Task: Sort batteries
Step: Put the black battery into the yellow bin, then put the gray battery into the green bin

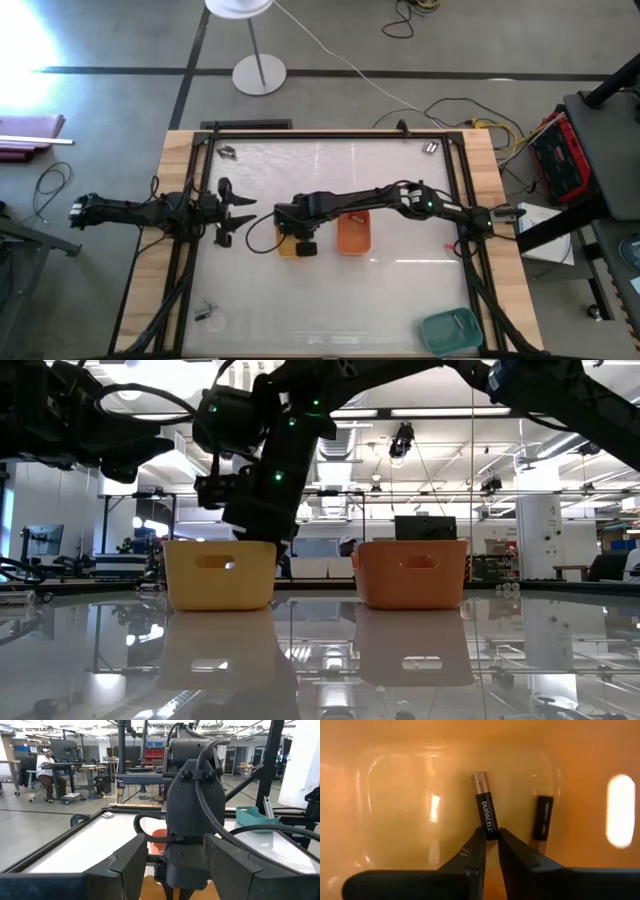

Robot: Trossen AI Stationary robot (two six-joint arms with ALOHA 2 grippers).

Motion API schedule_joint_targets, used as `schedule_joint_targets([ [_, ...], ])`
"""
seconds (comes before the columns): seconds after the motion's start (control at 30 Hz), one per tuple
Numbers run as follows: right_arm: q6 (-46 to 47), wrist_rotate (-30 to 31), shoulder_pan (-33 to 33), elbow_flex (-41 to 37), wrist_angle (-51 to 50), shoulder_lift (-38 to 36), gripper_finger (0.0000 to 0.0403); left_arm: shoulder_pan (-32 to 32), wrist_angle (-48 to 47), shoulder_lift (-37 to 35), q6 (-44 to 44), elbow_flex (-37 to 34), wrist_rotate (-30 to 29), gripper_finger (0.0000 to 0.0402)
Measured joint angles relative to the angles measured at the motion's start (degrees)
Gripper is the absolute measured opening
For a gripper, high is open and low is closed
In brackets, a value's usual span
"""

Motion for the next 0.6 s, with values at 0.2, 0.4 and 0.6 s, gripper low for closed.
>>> schedule_joint_targets([
  [0.2, 7.1, -0.5, 0.0, 0.0, -2.8, -1.6, 0.0092, 0.0, 0.1, 0.2, 0.0, 0.0, 0.0, 0.0181],
  [0.4, 7.6, -0.4, -0.4, 0.1, -2.1, -1.7, 0.0142, 0.0, 0.1, 0.4, 0.0, 0.0, 0.0, 0.0181],
  [0.6, 8.3, 4.7, -1.9, 0.1, -0.9, -1.8, 0.0182, 0.0, 0.0, 0.4, 0.0, 0.0, 0.0, 0.0181],
])
